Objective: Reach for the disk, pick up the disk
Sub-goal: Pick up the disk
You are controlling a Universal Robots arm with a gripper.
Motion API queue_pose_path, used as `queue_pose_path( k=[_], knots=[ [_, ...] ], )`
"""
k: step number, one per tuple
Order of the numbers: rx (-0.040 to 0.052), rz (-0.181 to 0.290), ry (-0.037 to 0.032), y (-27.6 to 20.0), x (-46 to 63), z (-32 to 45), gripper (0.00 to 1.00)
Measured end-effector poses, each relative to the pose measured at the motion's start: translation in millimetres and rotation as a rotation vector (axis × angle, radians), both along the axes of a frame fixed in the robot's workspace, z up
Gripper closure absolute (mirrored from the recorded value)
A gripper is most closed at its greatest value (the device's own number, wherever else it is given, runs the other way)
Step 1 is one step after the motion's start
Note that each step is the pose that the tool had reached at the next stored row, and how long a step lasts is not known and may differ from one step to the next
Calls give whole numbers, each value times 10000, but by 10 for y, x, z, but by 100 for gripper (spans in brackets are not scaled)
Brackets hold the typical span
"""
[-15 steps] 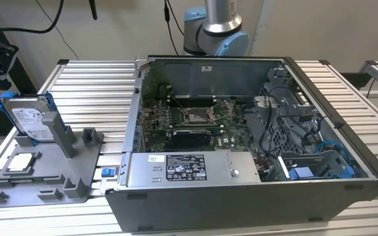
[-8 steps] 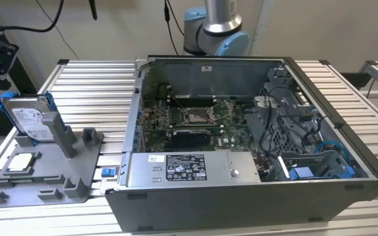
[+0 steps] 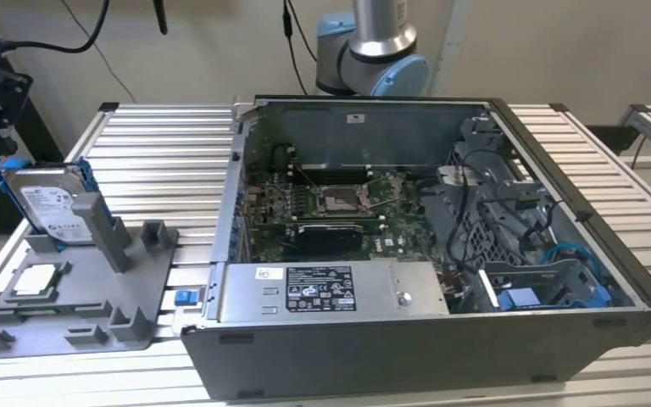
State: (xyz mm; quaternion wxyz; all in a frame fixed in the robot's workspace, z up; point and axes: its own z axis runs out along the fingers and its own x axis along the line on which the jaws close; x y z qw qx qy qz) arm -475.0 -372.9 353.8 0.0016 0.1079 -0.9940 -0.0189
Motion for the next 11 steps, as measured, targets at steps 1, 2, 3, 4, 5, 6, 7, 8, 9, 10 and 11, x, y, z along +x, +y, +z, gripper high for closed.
queue_pose_path(
  k=[1, 2, 3, 4, 5, 6, 7, 8, 9, 10, 11],
  knots=[
    [0, 167, 0, 0, 0, 0, 100],
    [0, 322, 0, 0, 0, 0, 100],
    [0, 483, 0, 0, 0, 0, 100],
    [0, 661, 0, 0, 0, 0, 100],
    [0, 829, 0, 0, 0, 0, 100],
    [0, 1001, 0, 0, 0, 0, 100],
    [0, 1175, -1, 0, 0, 0, 100],
    [0, 1360, -1, 0, 0, 0, 100],
    [0, 1533, 0, 0, 0, 0, 100],
    [0, 1714, 0, 0, 0, 0, 100],
    [0, 1904, 0, -1, 0, 0, 100]
  ],
)
